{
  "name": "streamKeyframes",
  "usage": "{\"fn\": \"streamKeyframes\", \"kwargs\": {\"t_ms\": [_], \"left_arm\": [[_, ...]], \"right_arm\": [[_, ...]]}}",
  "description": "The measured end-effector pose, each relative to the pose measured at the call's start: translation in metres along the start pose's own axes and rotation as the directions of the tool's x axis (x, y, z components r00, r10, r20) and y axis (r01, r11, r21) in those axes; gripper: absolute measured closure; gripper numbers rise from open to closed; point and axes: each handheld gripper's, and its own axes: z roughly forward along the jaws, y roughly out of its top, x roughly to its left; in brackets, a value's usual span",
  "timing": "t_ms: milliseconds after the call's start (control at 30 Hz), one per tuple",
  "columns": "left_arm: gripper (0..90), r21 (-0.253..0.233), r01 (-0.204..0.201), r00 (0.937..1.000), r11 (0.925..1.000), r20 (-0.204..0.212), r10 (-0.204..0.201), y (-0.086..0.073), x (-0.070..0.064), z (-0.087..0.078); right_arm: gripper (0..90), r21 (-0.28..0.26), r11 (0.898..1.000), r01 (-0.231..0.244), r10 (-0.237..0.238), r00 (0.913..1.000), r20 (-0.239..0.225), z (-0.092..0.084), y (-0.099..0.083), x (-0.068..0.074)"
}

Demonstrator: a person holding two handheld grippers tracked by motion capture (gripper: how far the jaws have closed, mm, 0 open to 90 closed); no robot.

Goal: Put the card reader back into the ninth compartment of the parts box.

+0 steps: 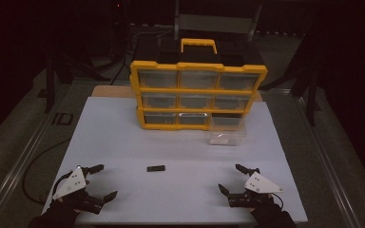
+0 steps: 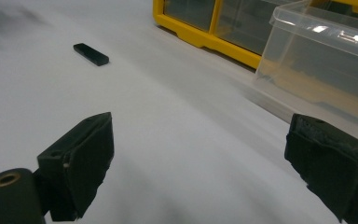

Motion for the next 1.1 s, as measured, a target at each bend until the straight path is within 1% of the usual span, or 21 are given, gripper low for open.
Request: {"fn": "streamKeyframes", "kwargs": {"t_ms": [67,100,200,300,333,433,533,567,667,733,800,900,1000,1100], "left_arm": [[0.5,0.001,0.003,1.0,1.0,0.003,-0.003,0.0,0.0,0.0],[0.5,0.002,0.001,1.0,1.0,0.001,-0.001,0.0,0.0,0.0],[0.5,-0.004,0.002,1.0,1.0,-0.001,-0.002,-0.001,0.0,-0.001],[0.5,-0.004,-0.005,1.0,1.0,-0.001,0.005,-0.001,0.0,-0.002],[0.5,-0.006,-0.005,1.0,1.0,-0.002,0.005,-0.001,-0.001,-0.002],[0.5,-0.007,0.0,1.0,1.0,-0.003,0.0,-0.001,0.0,-0.002],[0.5,-0.004,-0.005,1.0,1.0,-0.004,0.005,0.0,-0.001,-0.002],[0.5,-0.004,-0.004,1.0,1.0,-0.004,0.004,0.0,-0.001,-0.001],[0.5,0.011,-0.013,0.9997,0.9999,-0.019,0.013,0.0,-0.002,0.0],[0.4,0.01,-0.013,0.9998,0.9999,-0.015,0.014,0.001,-0.002,0.001],[0.5,0.014,-0.014,0.9998,0.9998,-0.014,0.014,0.002,-0.002,0.001],[0.4,0.012,-0.014,0.9999,0.9998,-0.008,0.014,0.005,-0.003,0.0],[0.4,0.011,-0.008,1.0,0.9999,-0.002,0.008,0.011,-0.004,0.0],[0.5,0.01,-0.014,0.9999,0.9999,-0.001,0.014,0.016,-0.004,-0.001]], "right_arm": [[8.2,-0.002,1.0,-0.001,0.001,1.0,0.001,0.0,0.0,0.0],[8.2,-0.004,1.0,0.009,-0.009,1.0,0.0,0.0,0.0,0.0],[8.2,-0.003,1.0,0.014,-0.014,0.9999,-0.001,0.001,0.0,0.0],[8.2,-0.002,1.0,0.014,-0.014,0.9999,0.001,0.001,0.0,0.001],[8.2,-0.003,1.0,0.008,-0.008,1.0,-0.002,0.001,0.001,0.002],[8.2,-0.003,1.0,0.01,-0.01,1.0,0.0,0.001,0.001,0.002],[8.2,0.002,1.0,0.013,-0.013,0.9999,0.004,0.001,0.001,0.002],[8.2,-0.003,1.0,0.012,-0.012,0.9999,0.005,0.0,0.002,0.002],[8.2,-0.008,1.0,0.014,-0.014,0.9999,0.003,0.0,0.001,0.002],[8.2,-0.004,1.0,0.006,-0.006,1.0,-0.002,0.0,0.001,0.002],[8.2,-0.01,1.0,-0.001,0.001,1.0,-0.006,0.001,0.001,0.002],[8.2,-0.01,1.0,0.006,-0.006,1.0,-0.006,0.001,0.001,0.002],[8.2,-0.011,1.0,0.006,-0.006,1.0,-0.008,0.001,0.001,0.002],[8.2,-0.01,1.0,0.002,-0.002,1.0,-0.009,0.002,0.001,0.003]]}}
